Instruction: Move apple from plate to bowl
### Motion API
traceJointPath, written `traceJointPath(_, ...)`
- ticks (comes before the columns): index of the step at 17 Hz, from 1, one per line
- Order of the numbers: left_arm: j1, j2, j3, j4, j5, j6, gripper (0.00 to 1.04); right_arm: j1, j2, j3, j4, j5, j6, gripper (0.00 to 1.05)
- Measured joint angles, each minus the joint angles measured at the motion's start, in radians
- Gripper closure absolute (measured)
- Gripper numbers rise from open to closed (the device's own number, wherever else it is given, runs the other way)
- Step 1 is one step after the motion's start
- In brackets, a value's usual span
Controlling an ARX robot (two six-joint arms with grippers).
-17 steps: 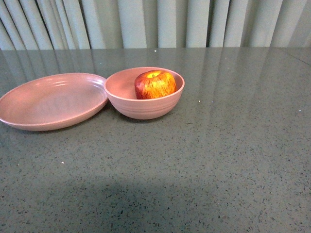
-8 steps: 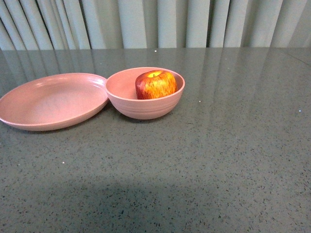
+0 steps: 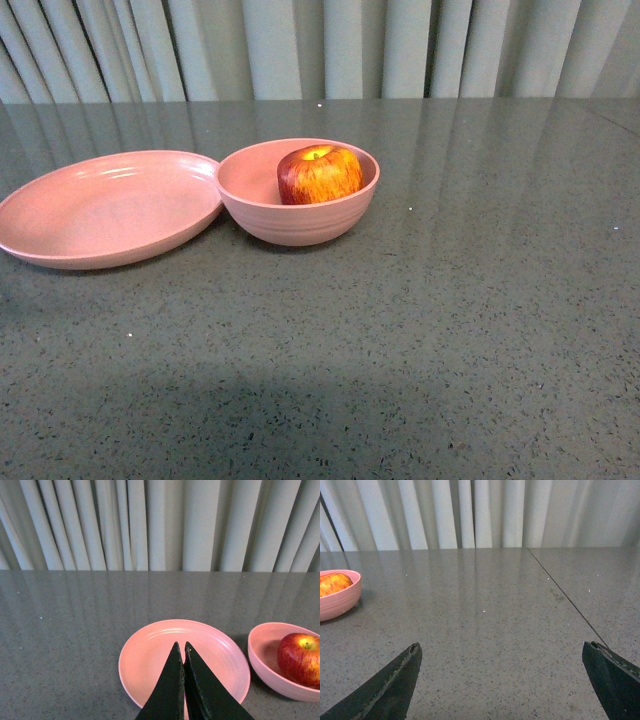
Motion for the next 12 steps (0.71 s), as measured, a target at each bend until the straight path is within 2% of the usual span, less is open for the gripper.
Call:
traceJointPath(3,0.040,-0.095,-0.123,0.030,0.040,0.001,1.04,0.000,0.000,0.000,0.000,0.000,0.000,0.07)
traceJointPath(4,0.089,-0.120,-0.157,0.030,0.101,0.003,1.04,0.000,0.000,0.000,0.000,0.000,0.000,0.07)
traceJointPath(5,0.113,-0.146,-0.184,0.031,0.097,0.003,1.04,0.000,0.000,0.000,0.000,0.000,0.000,0.07)
traceJointPath(12,0.106,-0.338,-0.311,-0.028,0.108,0.003,1.04,0.000,0.000,0.000,0.000,0.000,0.000,0.07)
